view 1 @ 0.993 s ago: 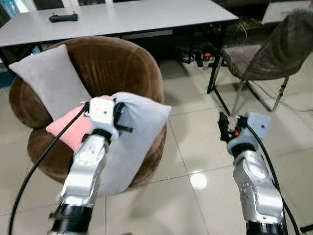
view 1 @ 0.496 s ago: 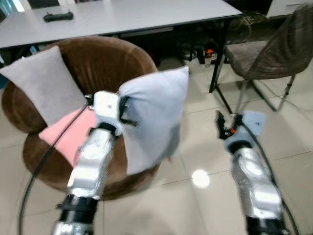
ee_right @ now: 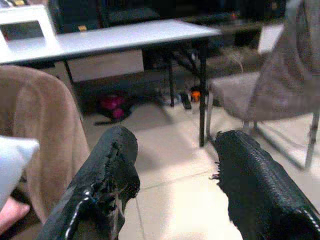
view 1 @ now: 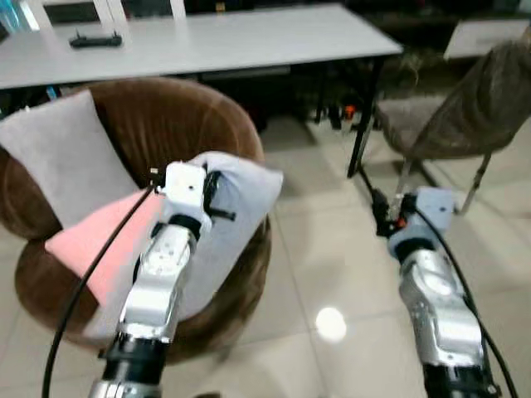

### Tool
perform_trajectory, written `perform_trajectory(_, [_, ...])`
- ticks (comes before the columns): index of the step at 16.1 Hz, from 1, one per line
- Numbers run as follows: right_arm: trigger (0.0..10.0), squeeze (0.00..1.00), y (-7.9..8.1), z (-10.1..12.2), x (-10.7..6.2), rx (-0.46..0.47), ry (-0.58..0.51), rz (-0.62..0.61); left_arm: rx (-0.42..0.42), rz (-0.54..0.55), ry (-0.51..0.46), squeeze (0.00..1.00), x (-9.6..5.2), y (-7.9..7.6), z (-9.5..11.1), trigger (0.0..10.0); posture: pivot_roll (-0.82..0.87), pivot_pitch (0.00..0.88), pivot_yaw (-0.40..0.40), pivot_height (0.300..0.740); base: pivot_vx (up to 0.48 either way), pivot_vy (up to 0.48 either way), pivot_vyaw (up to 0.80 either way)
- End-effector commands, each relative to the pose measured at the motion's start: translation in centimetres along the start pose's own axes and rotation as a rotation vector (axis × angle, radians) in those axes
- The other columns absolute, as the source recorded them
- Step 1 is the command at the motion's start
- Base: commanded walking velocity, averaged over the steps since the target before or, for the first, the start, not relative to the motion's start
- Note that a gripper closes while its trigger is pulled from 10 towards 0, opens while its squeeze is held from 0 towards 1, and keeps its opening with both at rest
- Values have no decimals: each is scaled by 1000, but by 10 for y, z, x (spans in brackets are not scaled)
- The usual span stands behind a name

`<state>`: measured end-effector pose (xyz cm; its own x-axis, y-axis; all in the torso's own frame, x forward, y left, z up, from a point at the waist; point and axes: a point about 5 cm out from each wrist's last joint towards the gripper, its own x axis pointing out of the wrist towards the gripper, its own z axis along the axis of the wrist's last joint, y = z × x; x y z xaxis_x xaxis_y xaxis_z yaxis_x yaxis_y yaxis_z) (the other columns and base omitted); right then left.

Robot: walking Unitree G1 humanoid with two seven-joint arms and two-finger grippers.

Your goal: Move the pillow to the sofa from floor

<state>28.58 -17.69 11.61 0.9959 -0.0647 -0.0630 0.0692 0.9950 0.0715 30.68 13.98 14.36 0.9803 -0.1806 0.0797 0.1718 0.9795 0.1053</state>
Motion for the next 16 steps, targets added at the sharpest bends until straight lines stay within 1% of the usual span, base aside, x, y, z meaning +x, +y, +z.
perform_trajectory(1, [10000, 0, 15, 7, 2, -9, -43, 57, 32, 29, -78, 0, 1, 10, 17, 10000, 11, 0, 18, 740, 390, 0, 0])
perform_trajectory(4, [10000, 0, 14, 11, 1, -4, -61, 51, 63, 9, -112, 0, 4, 9, 28, 10000, 6, 0, 23, 740, 390, 0, 0])
perform_trajectory(6, [10000, 0, 13, 9, 1, -16, -55, 52, 64, 5, -126, 0, 6, 8, 34, 10000, 2, 0, 28, 740, 390, 0, 800])
perform_trajectory(8, [10000, 0, 13, 6, -1, -3, -42, 51, 64, 2, -129, 0, 7, 7, 36, 10000, -3, 0, 35, 740, 388, 0, 0])
perform_trajectory(11, [10000, 0, 13, 6, -3, -7, -38, 53, 68, -11, -123, 0, 8, 6, 36, 10000, -11, 0, 47, 740, 390, 0, 0])
perform_trajectory(14, [10000, 0, 13, 6, -4, -14, -34, 69, 80, -11, -123, 0, 8, 8, 38, 10000, -10, 0, 47, 740, 391, 0, 0])
perform_trajectory(16, [10000, 0, 15, 6, -5, -50, -38, 106, 92, -9, -133, 0, 7, 9, 42, 10000, -1, 0, 41, 740, 388, 0, 0])
